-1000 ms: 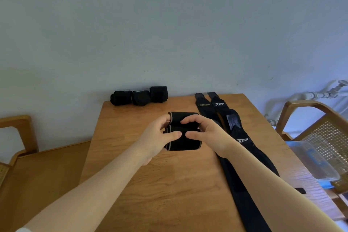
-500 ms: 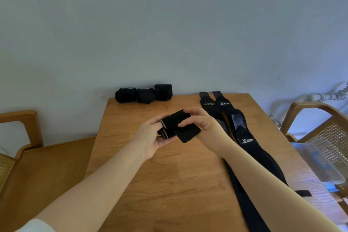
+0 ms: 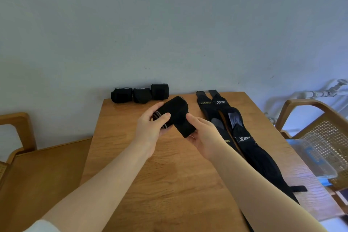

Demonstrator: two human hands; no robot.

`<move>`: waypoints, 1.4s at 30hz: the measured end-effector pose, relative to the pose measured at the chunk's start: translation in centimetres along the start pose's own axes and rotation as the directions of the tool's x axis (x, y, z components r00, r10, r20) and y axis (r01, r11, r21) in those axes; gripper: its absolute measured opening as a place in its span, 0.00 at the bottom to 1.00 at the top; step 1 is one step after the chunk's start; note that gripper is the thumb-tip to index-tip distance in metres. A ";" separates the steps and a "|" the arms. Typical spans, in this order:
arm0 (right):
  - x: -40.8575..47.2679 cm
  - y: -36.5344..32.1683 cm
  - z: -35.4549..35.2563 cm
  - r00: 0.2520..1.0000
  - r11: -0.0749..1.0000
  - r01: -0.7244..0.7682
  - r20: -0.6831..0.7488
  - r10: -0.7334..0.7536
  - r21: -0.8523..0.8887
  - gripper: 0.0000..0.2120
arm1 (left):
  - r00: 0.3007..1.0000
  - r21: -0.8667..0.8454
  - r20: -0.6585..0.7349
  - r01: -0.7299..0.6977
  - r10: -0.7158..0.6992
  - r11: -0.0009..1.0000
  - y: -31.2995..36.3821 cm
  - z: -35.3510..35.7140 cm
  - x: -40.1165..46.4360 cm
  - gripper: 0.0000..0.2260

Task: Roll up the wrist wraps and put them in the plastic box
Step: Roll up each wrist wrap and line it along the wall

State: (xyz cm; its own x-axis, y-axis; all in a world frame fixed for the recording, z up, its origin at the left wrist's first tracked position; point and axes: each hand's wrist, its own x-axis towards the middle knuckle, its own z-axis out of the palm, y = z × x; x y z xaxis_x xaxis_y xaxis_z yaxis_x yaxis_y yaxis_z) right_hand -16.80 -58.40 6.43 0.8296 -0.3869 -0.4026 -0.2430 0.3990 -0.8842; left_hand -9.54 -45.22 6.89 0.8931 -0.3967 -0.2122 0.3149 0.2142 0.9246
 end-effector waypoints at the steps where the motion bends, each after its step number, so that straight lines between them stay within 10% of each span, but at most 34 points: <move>1: 0.0 0.0 0.3 1.000 1.000 0.026 0.002 -0.026 0.012 0.13 | 1.000 0.002 -0.001 -0.019 0.019 1.000 0.0 0.0 -0.1 0.17; 6: -0.3 0.6 0.1 0.977 0.991 0.137 0.162 -0.136 0.007 0.10 | 0.994 -0.291 0.050 0.109 -0.099 0.950 0.3 -0.1 -0.3 0.13; 12: -0.1 0.0 -1.8 0.932 0.809 0.361 0.143 -0.334 -0.464 0.02 | 0.938 -0.332 0.112 0.345 -0.327 0.878 0.0 0.4 -0.4 0.09; 15: 0.9 -0.3 -2.2 0.803 0.392 0.469 0.199 -0.561 -0.791 0.04 | 0.922 -0.270 0.099 0.388 -0.375 0.881 -0.2 1.0 0.2 0.07; 18: 2.7 -0.2 -3.1 0.450 -0.139 0.513 0.404 -0.797 -0.847 0.10 | 0.913 -0.233 0.105 0.409 -0.395 0.882 -0.2 1.8 1.1 0.07; 21: 4.5 -0.4 -4.4 0.299 -0.377 0.343 0.480 -0.825 -0.861 0.17 | 0.920 -0.182 0.113 0.390 -0.375 0.902 -0.2 2.4 2.4 0.08; 26: 6.8 -1.7 -4.9 0.512 -0.200 0.263 0.312 -0.800 -0.944 0.19 | 0.955 -0.059 0.118 0.280 -0.272 0.958 -0.1 3.4 4.8 0.13; 30: 8.9 -3.6 -4.9 0.959 0.638 0.164 -0.030 -0.282 -0.753 0.17 | 0.974 0.131 0.190 0.098 -0.122 0.987 -0.3 4.4 6.9 0.17; 33: 10.1 -4.4 -6.5 0.978 0.980 0.115 0.190 -0.083 -0.163 0.15 | 0.945 0.403 0.326 -0.178 0.041 0.898 -0.5 4.7 8.4 0.21; 36: 12.0 -5.3 -8.5 0.930 0.976 -0.152 0.356 0.087 0.158 0.13 | 0.865 0.553 0.475 -0.436 0.161 0.710 -0.5 4.6 10.2 0.23; 39: 14.8 -5.7 -9.8 0.852 0.950 -0.305 0.464 0.243 0.062 0.25 | 0.789 0.659 0.585 -0.597 0.187 0.458 -1.1 4.6 12.4 0.22; 42: 17.7 -5.6 -10.1 0.880 0.979 -0.091 0.446 0.163 -0.180 0.25 | 0.795 0.745 0.584 -0.606 0.165 0.279 -2.6 5.0 14.5 0.26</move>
State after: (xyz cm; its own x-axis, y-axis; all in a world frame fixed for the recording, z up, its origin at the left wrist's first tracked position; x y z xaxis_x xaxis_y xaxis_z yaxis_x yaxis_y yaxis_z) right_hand -5.85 -75.88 1.84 0.9145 0.0955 -0.3932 -0.4038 0.2763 -0.8721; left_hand 1.01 -55.99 2.98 0.5740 -0.8012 0.1691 -0.6928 -0.3650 0.6220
